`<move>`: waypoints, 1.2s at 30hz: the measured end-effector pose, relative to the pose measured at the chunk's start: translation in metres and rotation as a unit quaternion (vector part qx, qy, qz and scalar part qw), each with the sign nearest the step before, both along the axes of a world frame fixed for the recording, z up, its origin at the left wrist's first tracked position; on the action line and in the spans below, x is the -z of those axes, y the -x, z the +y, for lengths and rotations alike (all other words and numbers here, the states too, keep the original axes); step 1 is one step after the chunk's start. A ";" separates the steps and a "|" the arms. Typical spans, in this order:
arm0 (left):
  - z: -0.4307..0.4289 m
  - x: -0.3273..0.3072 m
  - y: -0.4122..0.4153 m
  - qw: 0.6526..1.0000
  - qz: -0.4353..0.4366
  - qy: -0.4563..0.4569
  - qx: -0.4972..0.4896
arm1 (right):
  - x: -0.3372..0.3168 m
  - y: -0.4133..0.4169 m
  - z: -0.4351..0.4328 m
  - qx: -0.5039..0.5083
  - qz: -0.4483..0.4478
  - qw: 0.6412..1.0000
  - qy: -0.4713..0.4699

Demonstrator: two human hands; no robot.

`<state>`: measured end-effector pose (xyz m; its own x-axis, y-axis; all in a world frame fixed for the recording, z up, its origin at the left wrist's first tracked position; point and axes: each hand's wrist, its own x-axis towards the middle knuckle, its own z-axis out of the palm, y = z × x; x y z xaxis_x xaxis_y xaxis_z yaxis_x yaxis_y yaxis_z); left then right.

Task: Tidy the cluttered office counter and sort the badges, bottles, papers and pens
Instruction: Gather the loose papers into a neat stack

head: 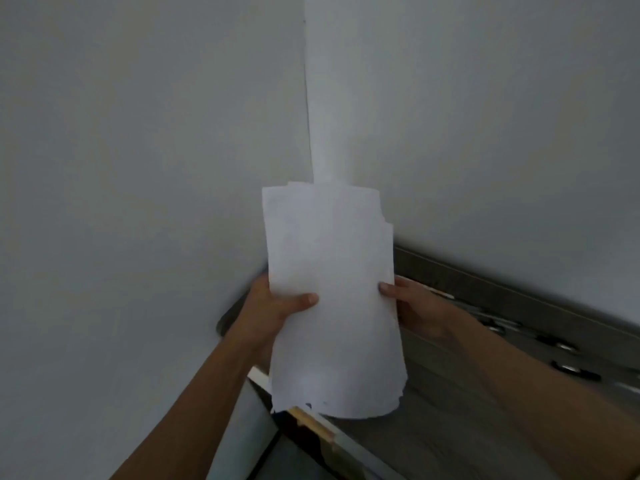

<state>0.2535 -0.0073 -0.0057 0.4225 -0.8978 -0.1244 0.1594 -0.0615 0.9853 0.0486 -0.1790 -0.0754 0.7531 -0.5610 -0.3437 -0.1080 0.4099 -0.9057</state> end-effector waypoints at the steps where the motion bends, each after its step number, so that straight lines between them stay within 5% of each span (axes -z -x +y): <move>1: -0.007 -0.011 0.000 1.000 -0.015 0.014 0.013 | -0.015 0.007 -0.001 0.020 -0.027 0.999 0.005; 5: -0.022 -0.023 -0.012 0.998 -0.039 0.052 0.009 | -0.069 0.024 -0.001 0.062 -0.102 0.988 0.093; 13: -0.031 0.019 -0.007 0.994 -0.089 0.018 0.062 | -0.049 0.047 0.008 0.083 0.059 0.969 0.225; 18: -0.036 0.015 0.000 0.986 -0.143 0.045 0.072 | -0.039 0.045 0.020 0.168 0.007 0.946 0.276; 25: -0.050 -0.020 0.001 0.982 -0.121 0.107 0.099 | -0.086 0.062 0.034 0.269 -0.057 0.924 0.266; 32: -0.042 0.045 0.021 0.984 -0.114 0.011 0.138 | -0.018 0.077 0.056 0.198 0.052 0.963 0.174; 36: -0.039 0.059 0.039 0.987 -0.101 0.015 0.123 | -0.002 0.076 0.071 0.248 0.001 0.950 0.187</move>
